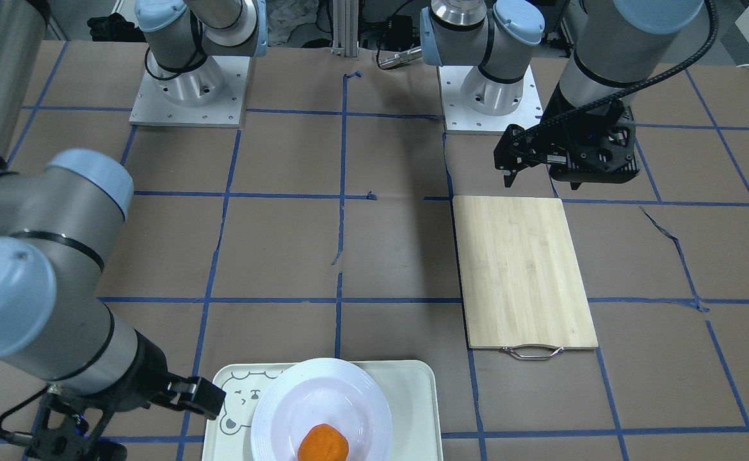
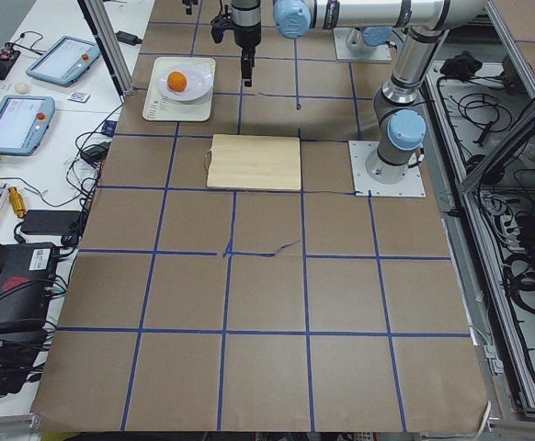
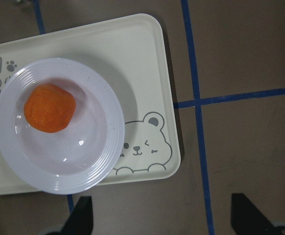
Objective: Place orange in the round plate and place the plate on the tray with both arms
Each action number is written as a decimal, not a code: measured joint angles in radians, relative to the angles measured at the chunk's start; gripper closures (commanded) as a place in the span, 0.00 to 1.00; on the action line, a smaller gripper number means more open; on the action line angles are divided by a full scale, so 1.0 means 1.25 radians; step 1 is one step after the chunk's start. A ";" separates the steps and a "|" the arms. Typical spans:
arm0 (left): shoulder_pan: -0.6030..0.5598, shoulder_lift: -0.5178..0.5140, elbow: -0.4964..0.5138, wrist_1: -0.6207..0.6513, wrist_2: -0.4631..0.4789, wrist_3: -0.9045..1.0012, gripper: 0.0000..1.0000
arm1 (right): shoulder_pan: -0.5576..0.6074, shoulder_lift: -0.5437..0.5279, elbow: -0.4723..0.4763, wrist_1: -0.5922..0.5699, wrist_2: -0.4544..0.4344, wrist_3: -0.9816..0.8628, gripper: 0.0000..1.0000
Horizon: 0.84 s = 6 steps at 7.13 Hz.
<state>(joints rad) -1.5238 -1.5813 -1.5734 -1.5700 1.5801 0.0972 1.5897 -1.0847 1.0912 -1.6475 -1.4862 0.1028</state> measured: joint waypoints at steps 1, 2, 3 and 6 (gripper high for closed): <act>0.001 0.005 0.002 -0.001 -0.015 0.000 0.00 | 0.007 -0.089 0.065 0.038 -0.046 -0.040 0.00; 0.001 0.008 0.001 -0.002 -0.021 0.000 0.00 | 0.012 -0.170 0.161 0.013 -0.067 -0.069 0.00; 0.002 0.010 -0.002 -0.003 -0.022 0.000 0.00 | 0.012 -0.231 0.255 -0.061 -0.075 -0.086 0.00; 0.001 0.010 -0.005 -0.002 -0.021 0.000 0.00 | 0.009 -0.279 0.293 -0.066 -0.074 -0.101 0.00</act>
